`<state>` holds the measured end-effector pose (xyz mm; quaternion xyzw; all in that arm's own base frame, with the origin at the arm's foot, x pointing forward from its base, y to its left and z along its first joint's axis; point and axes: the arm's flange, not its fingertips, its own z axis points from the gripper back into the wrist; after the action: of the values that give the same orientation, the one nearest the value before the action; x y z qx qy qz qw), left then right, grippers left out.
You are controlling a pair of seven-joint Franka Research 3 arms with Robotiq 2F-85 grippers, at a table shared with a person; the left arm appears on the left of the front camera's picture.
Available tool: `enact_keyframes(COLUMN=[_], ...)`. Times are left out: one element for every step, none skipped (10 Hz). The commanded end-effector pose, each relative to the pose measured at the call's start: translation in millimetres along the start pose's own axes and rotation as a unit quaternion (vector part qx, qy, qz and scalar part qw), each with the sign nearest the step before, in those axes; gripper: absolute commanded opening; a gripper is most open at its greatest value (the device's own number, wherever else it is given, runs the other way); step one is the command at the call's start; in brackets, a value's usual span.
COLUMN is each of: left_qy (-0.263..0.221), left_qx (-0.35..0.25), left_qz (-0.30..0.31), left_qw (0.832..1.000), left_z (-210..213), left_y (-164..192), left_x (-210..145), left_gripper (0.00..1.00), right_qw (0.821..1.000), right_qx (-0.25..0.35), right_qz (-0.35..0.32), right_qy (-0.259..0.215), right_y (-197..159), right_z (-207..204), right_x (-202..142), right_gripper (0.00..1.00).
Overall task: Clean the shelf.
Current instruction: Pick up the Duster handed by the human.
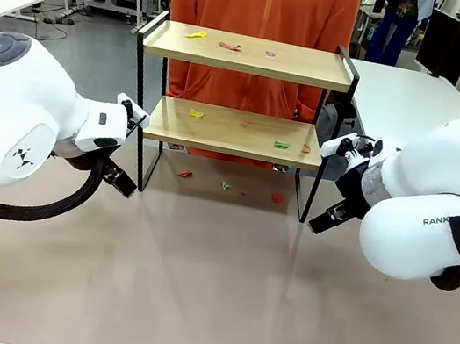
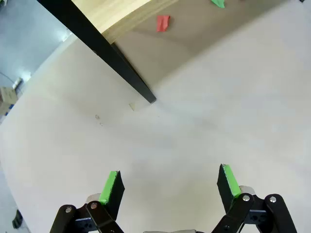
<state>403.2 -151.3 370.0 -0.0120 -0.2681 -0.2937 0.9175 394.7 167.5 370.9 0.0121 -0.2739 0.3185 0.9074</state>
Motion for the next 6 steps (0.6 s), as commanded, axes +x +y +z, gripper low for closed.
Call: enact_keyframes(left_qy=[0.000,0.000,0.000,0.000,0.000,0.000], left_qx=[0.000,0.000,0.000,0.000,0.000,0.000], left_qz=[0.000,0.000,0.000,0.000,0.000,0.000], left_qw=[1.000,1.000,1.000,1.000,1.000,1.000], left_z=[0.1,0.1,0.1,0.1,0.1,0.1], left_y=[0.0,0.0,0.0,0.0,0.0,0.0], left_x=[0.0,0.0,0.0,0.0,0.0,0.0], left_gripper=[1.00,1.00,1.00,1.00,1.00,1.00], right_qw=[1.000,1.000,1.000,1.000,1.000,1.000], right_qx=[0.000,0.000,0.000,0.000,0.000,0.000], right_qz=[0.000,0.000,0.000,0.000,0.000,0.000], right_qy=[0.000,0.000,0.000,0.000,0.000,0.000], right_y=[0.0,0.0,0.0,0.0,0.0,0.0], right_z=[0.0,0.0,0.0,0.0,0.0,0.0], right_x=[0.0,0.0,0.0,0.0,0.0,0.0], right_gripper=[1.00,1.00,1.00,1.00,1.00,1.00])
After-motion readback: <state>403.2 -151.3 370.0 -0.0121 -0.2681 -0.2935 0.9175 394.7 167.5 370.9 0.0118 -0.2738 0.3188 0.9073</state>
